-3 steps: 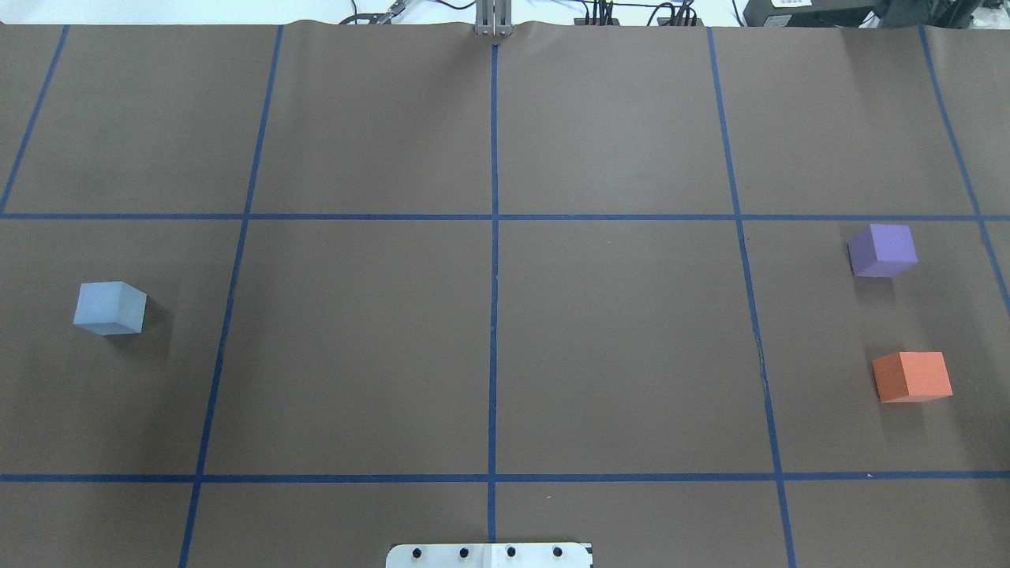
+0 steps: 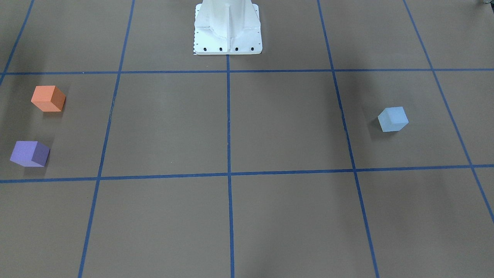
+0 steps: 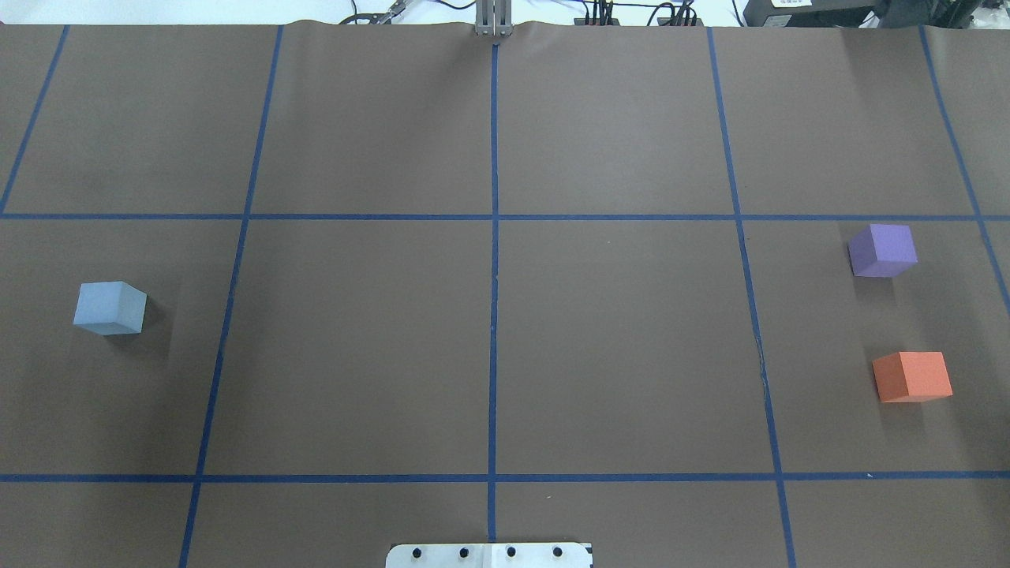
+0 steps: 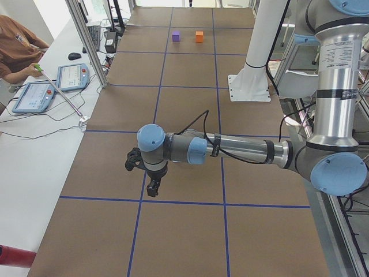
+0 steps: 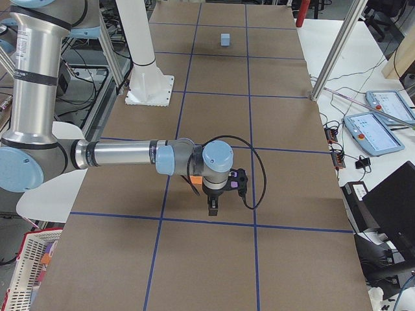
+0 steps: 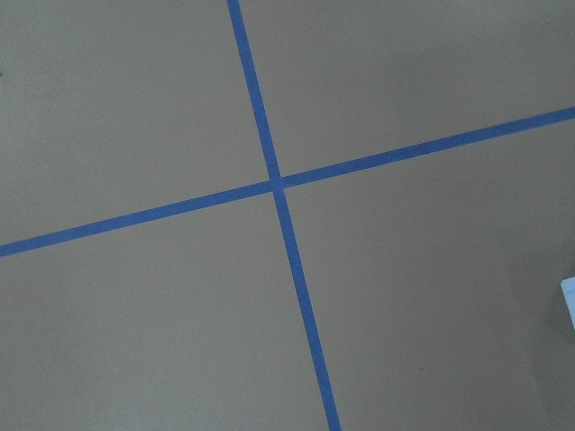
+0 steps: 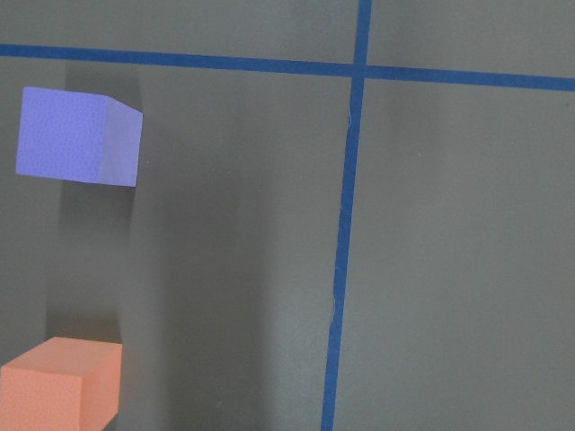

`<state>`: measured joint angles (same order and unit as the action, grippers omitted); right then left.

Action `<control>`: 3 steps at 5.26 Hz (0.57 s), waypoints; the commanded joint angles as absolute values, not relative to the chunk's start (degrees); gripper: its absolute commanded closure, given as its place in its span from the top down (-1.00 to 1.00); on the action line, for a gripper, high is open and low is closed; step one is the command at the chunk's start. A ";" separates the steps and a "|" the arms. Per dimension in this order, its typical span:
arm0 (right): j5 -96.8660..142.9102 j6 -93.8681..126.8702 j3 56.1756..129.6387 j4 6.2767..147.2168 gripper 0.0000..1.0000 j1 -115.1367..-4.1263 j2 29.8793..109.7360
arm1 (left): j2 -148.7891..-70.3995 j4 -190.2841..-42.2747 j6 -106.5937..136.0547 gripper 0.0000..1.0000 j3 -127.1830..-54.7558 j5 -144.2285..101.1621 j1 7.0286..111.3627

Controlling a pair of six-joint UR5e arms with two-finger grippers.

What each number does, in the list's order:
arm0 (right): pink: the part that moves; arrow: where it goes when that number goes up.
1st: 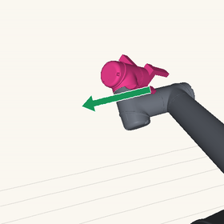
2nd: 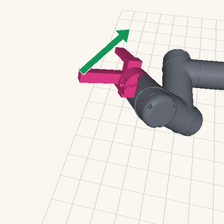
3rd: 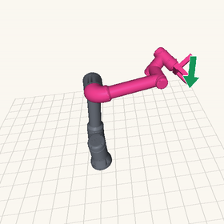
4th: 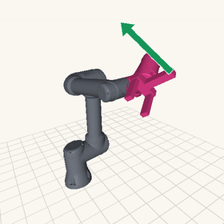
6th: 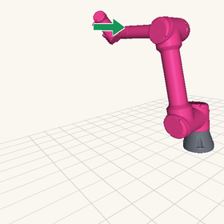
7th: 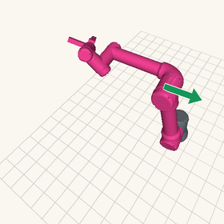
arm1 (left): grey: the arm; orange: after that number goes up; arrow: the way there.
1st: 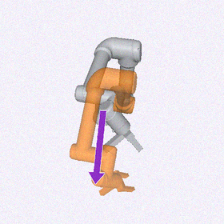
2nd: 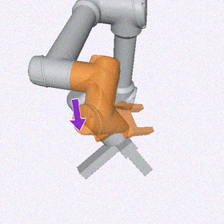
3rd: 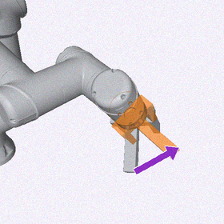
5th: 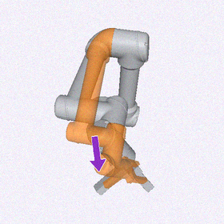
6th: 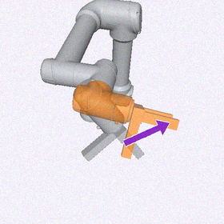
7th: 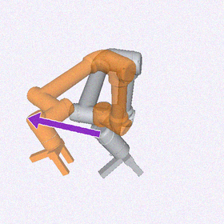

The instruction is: Place blue block between orange and purple blocks

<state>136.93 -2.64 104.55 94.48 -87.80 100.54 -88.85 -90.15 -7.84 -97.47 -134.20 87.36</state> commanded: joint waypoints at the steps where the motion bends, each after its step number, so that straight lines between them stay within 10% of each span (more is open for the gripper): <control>1: 137.89 -2.64 104.85 94.48 1.00 -87.80 100.46 | -89.47 -91.66 -7.82 1.00 -99.92 -134.73 87.28; 3: 138.69 -2.11 105.03 94.40 1.00 -87.80 99.94 | -90.86 -91.58 -7.65 1.00 -103.96 -134.82 86.49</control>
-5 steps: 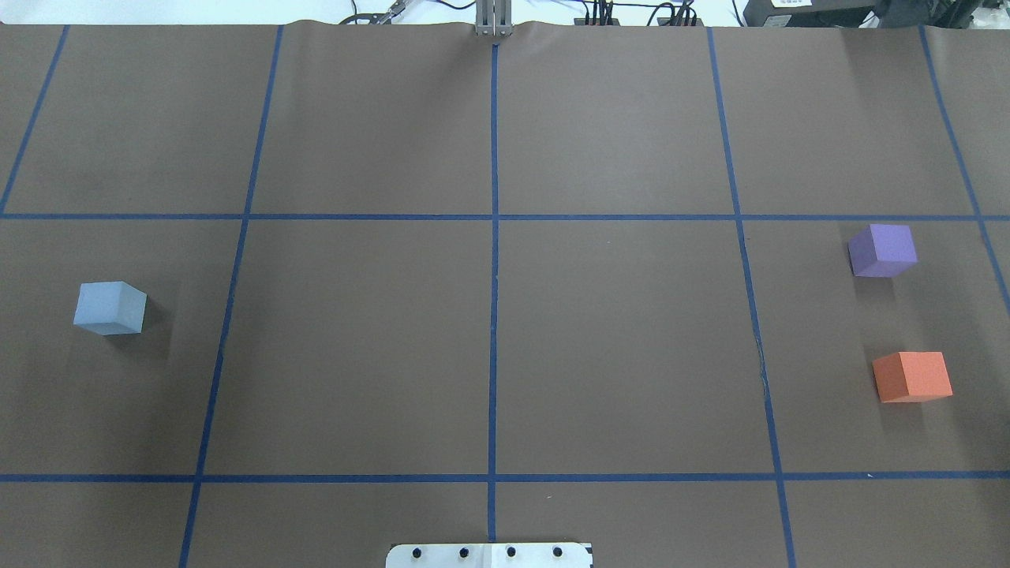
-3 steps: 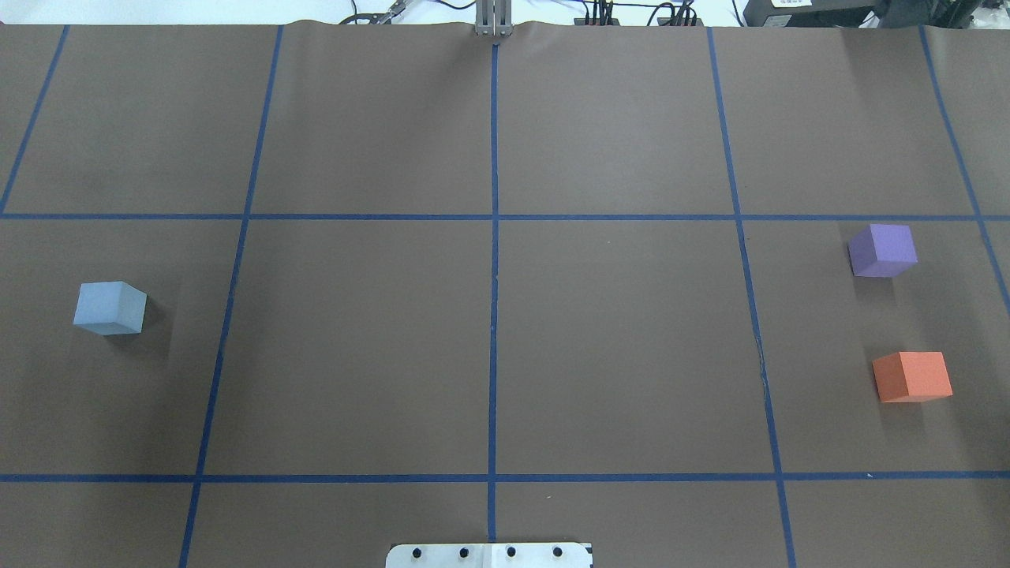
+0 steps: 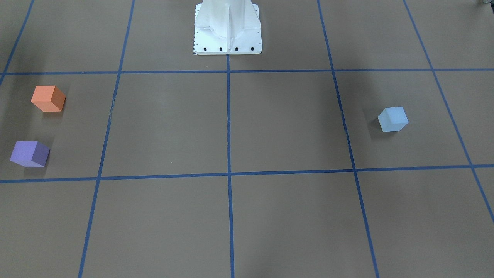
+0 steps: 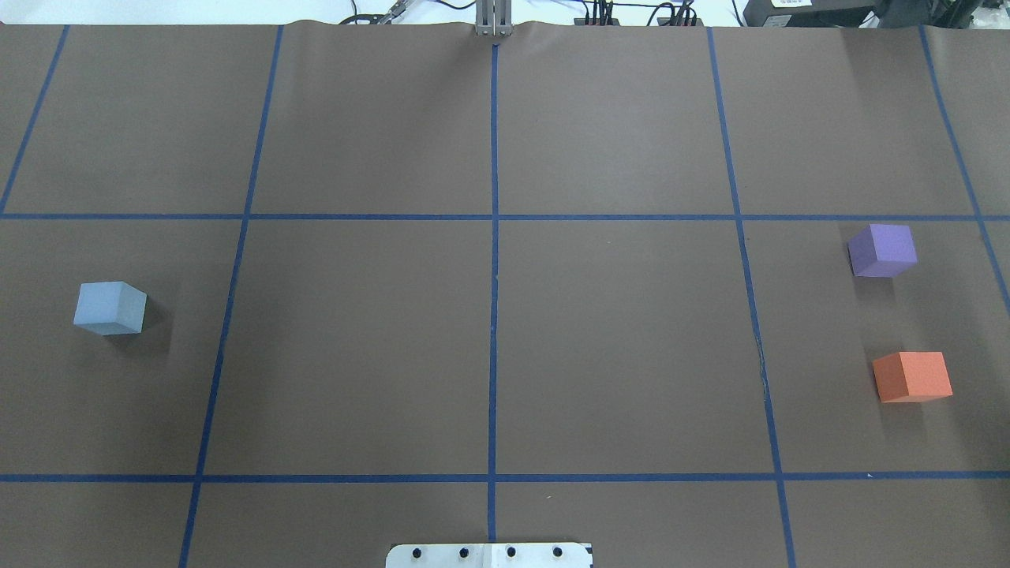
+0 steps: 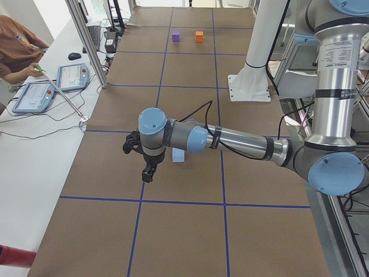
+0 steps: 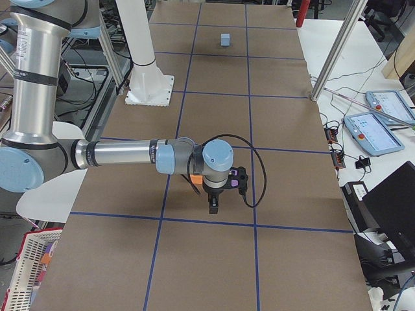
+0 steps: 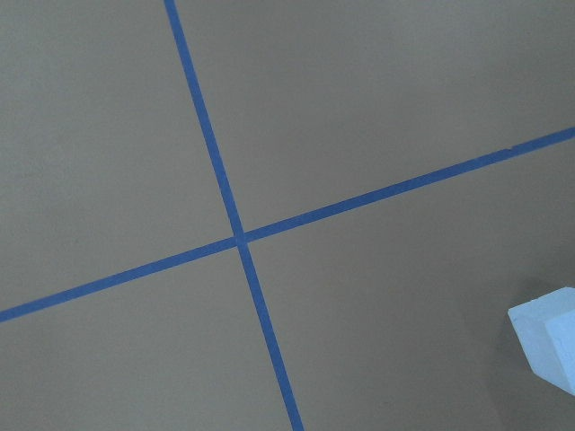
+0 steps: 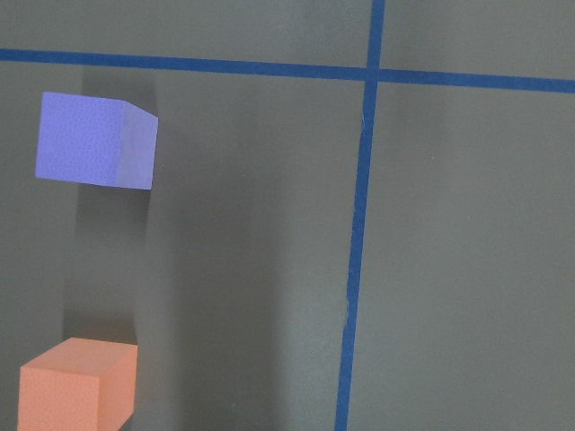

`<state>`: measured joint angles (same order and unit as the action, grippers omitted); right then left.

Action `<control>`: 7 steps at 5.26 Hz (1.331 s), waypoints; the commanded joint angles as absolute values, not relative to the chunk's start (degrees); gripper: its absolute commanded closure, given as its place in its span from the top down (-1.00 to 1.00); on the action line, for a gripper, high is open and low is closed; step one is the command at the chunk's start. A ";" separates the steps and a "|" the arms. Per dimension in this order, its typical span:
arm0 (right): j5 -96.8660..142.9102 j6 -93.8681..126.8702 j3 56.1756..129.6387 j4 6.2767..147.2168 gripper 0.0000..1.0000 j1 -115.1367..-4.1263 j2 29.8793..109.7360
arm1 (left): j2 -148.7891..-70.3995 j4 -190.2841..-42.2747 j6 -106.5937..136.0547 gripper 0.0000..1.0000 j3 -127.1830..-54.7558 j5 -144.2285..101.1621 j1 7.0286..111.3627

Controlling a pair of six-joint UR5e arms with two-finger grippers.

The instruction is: Place blue block between orange and purple blocks

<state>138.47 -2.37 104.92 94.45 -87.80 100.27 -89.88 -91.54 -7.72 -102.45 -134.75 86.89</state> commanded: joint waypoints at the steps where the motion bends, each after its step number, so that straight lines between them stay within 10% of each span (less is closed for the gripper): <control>1: 138.52 -2.02 105.20 94.48 1.00 -87.80 97.67 | -91.05 -91.67 -5.56 1.00 -104.41 -134.91 84.05; 7: 139.75 -2.11 104.68 94.48 1.00 -87.80 97.03 | -87.98 -110.99 51.77 1.00 -108.38 -119.21 56.02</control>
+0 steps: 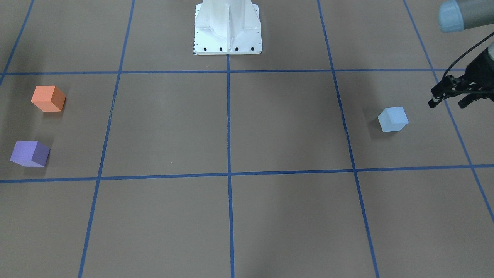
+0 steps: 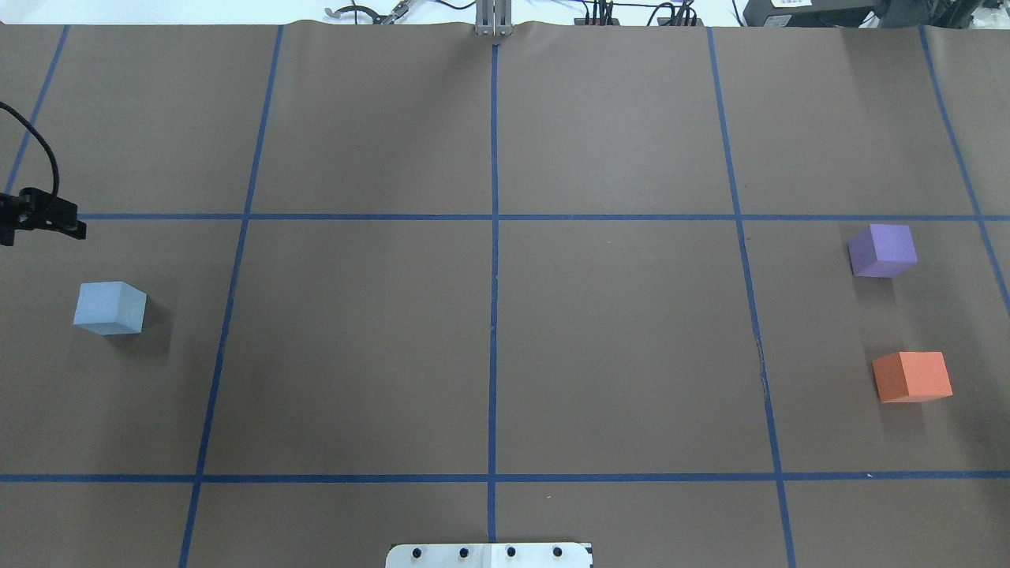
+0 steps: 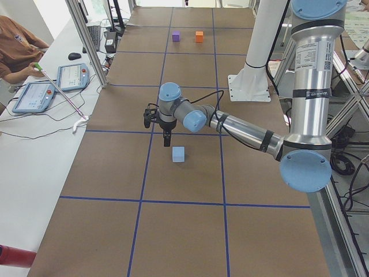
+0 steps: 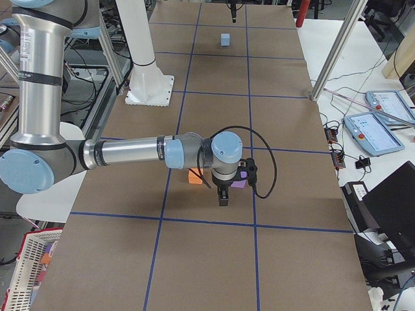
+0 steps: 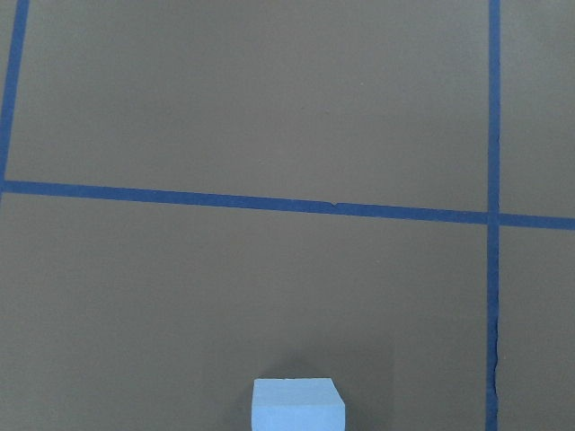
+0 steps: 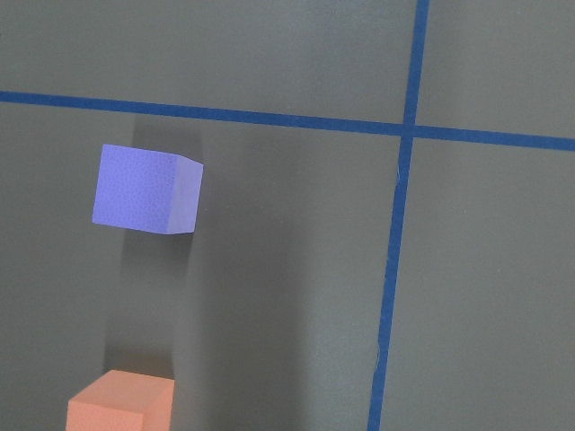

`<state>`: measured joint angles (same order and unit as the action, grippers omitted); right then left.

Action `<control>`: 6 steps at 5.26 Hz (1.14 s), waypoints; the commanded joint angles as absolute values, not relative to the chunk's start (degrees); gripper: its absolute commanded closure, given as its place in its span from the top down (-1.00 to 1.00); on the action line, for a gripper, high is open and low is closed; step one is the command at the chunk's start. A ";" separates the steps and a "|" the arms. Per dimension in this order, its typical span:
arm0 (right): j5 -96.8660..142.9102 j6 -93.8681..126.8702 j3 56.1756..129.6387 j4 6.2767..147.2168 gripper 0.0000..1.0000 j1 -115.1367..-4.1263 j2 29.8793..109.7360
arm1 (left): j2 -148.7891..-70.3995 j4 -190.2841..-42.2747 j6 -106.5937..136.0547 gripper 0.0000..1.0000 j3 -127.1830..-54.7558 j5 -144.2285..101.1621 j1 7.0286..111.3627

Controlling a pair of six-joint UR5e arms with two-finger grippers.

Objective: Place blue block between orange and purple blocks
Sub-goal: 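Lower the left gripper onto the light blue cube and close it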

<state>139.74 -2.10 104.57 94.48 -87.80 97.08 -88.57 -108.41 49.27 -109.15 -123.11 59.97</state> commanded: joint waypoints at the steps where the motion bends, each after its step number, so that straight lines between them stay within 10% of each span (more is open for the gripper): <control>1: 139.75 -2.11 104.85 94.48 1.00 -87.80 97.03 | -86.67 -115.79 51.59 1.00 -106.02 -116.66 53.55; 6: 139.75 -2.11 104.77 94.48 1.00 -87.80 97.03 | -85.96 -122.43 51.50 1.00 -99.59 -116.28 48.80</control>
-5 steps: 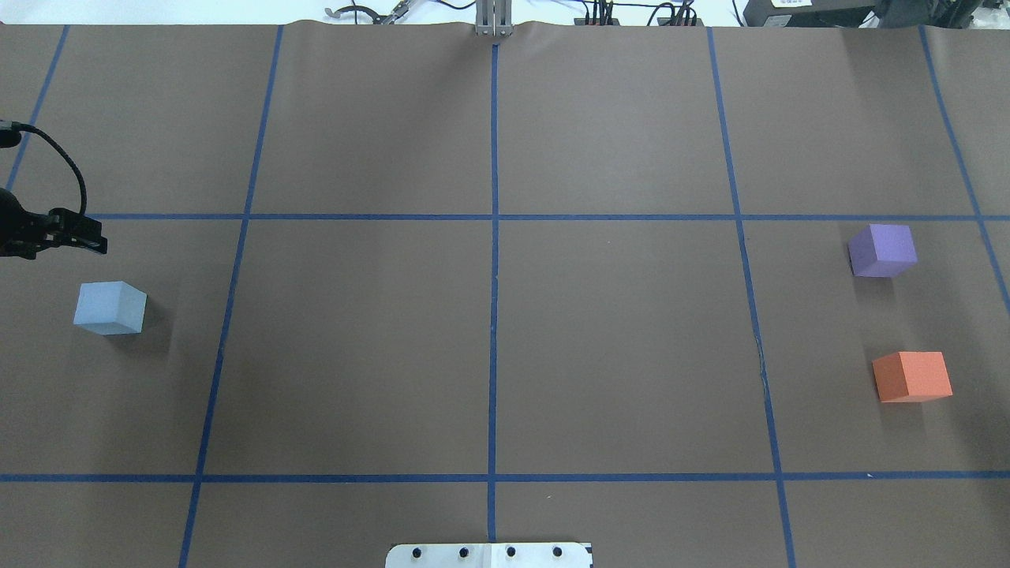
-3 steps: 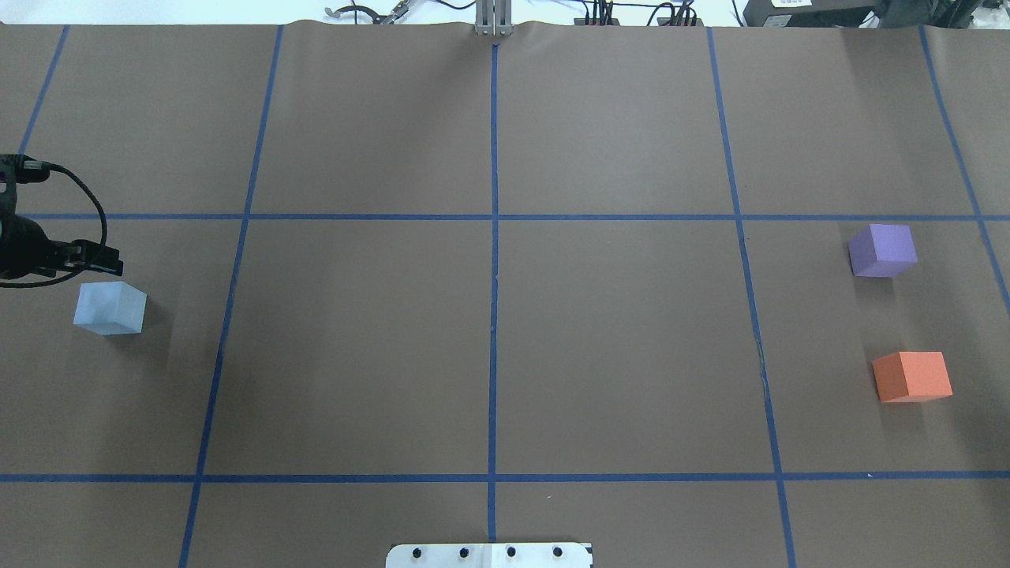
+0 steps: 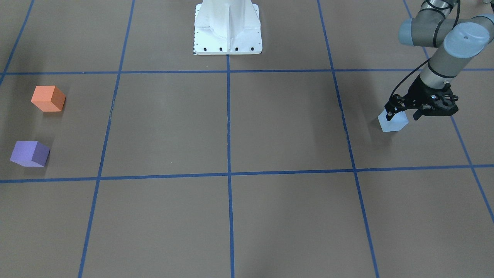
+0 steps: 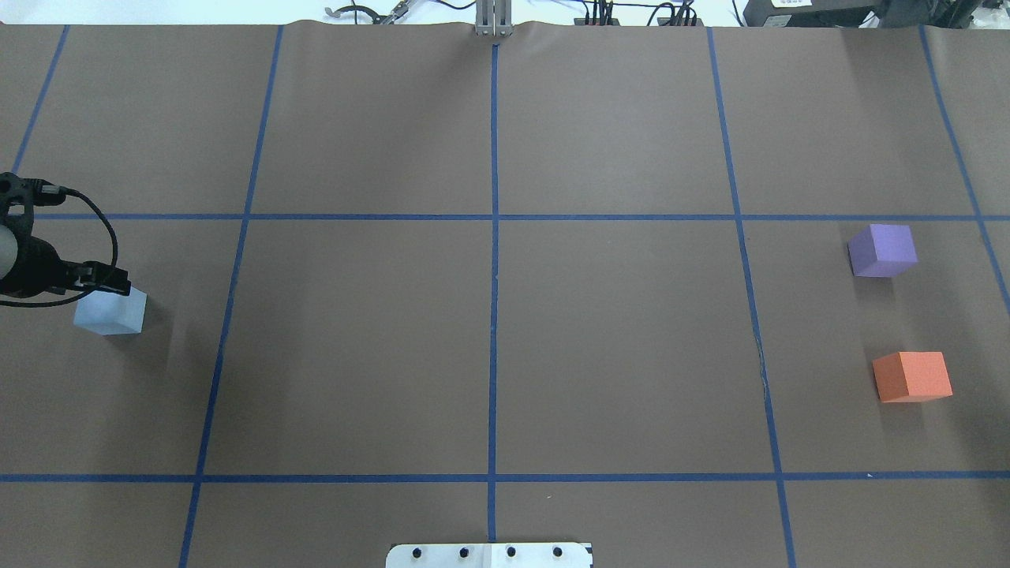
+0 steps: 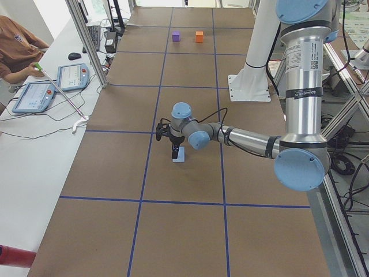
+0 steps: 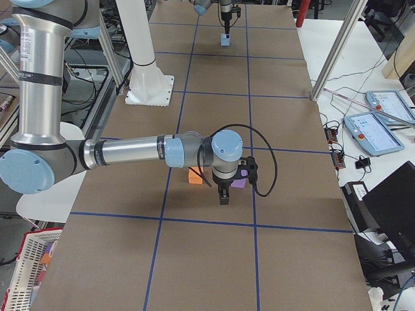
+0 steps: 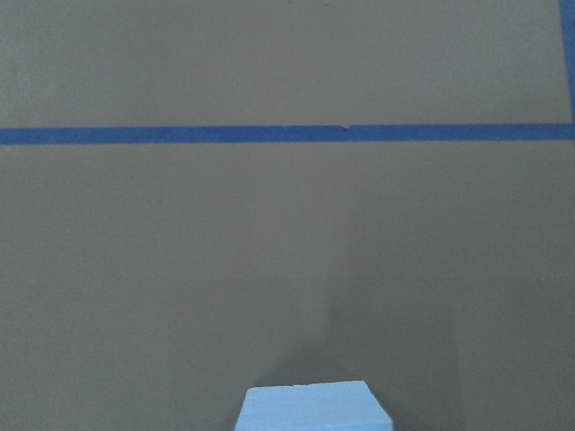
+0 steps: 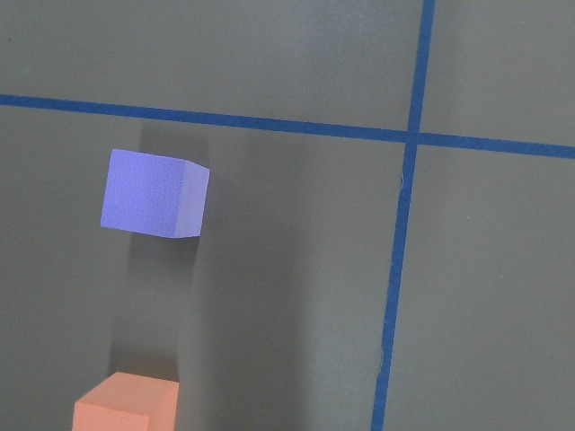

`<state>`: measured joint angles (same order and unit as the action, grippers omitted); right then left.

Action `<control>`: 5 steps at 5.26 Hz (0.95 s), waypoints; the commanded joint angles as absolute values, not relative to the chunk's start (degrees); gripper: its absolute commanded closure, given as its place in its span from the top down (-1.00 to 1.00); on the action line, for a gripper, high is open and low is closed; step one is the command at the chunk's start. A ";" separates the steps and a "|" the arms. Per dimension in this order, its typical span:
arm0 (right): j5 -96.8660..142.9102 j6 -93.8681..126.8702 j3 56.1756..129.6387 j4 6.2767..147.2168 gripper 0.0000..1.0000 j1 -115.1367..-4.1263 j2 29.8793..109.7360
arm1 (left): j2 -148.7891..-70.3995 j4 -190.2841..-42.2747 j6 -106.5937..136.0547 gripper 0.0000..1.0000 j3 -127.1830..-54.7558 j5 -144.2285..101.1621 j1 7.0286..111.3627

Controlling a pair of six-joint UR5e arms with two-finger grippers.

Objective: Place blue block between orange and purple blocks
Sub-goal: 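Lower the left gripper onto the light blue cube and close it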

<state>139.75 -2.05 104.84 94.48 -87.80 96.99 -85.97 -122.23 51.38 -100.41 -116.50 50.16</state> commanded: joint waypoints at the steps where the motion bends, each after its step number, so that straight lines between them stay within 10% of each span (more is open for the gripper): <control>1: 139.75 -2.11 104.85 94.48 1.00 -87.80 97.03 | -85.96 -122.69 51.50 1.00 -98.80 -116.28 48.17; 2: 139.75 -2.11 104.77 94.48 1.00 -87.80 97.03 | -85.96 -124.17 51.85 0.85 -98.01 -116.28 47.64; 3: 139.75 -2.11 104.77 94.48 1.00 -87.80 97.03 | -85.96 -123.93 52.12 -0.84 -97.91 -116.28 47.81; 5: 139.92 -2.20 104.85 94.48 1.00 -87.89 97.12 | -86.21 -119.39 51.86 -1.00 -103.94 -120.90 49.82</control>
<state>139.80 -2.14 104.84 94.48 -87.83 97.10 -85.84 -122.04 51.89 -101.08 -118.37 48.71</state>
